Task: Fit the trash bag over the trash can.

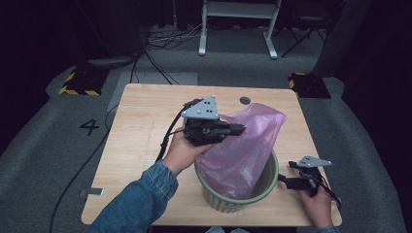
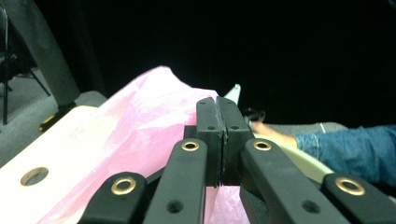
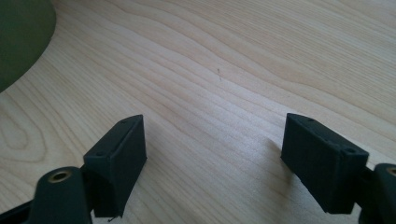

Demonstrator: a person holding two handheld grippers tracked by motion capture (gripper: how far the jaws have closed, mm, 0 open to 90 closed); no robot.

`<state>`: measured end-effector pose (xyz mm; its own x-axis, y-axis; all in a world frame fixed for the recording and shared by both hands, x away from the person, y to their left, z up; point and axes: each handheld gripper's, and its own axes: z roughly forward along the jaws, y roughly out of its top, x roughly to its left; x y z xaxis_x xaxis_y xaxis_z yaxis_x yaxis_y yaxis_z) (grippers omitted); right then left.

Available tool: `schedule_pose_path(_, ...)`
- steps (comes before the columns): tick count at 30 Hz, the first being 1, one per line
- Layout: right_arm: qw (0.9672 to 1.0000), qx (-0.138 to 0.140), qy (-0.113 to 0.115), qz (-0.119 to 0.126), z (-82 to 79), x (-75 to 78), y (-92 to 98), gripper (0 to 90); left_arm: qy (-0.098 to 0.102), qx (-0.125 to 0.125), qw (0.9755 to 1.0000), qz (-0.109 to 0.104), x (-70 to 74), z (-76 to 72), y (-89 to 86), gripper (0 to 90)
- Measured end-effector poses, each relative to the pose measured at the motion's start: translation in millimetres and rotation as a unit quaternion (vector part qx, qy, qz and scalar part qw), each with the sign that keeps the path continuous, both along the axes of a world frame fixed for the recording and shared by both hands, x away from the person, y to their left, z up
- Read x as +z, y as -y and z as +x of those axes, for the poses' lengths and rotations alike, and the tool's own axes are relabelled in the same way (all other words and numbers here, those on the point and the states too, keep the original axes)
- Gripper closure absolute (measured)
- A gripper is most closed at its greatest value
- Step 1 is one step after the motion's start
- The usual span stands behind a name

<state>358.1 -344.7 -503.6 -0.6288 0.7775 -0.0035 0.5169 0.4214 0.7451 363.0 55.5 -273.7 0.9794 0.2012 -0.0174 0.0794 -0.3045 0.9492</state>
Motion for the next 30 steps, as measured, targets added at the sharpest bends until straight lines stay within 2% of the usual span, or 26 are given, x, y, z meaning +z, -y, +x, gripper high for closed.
schedule_pose_path(6, 1.0, 0.0, 0.0, 0.0, 0.0, 0.0, 0.0, 21.8, -0.008, -0.004, 0.9997, 0.023, -9.4, -9.6, -6.8, 89.0)
schedule_pose_path(12, 1.0, 0.0, 0.0, 0.0, 0.0, 0.0, 0.0, 21.8, -0.013, 0.004, 0.9984, 0.054, -19.2, -17.1, -11.1, 88.9)
schedule_pose_path(18, 1.0, 0.001, 0.001, 0.0, 0.3, 0.0, 0.2, 21.8, -0.036, 0.003, 0.9951, 0.092, -30.1, -21.0, -14.0, 88.6)
schedule_pose_path(28, 1.0, 0.006, 0.0, 0.0, 0.8, -0.1, 0.2, 20.3, -0.053, 0.011, 0.9905, 0.126, -42.3, -26.3, -23.0, 88.0)
schedule_pose_path(30, 1.0, 0.005, 0.0, -0.001, -0.6, 0.2, -0.2, 24.4, -0.054, 0.014, 0.9901, 0.129, -43.6, -26.8, -26.0, 87.9)
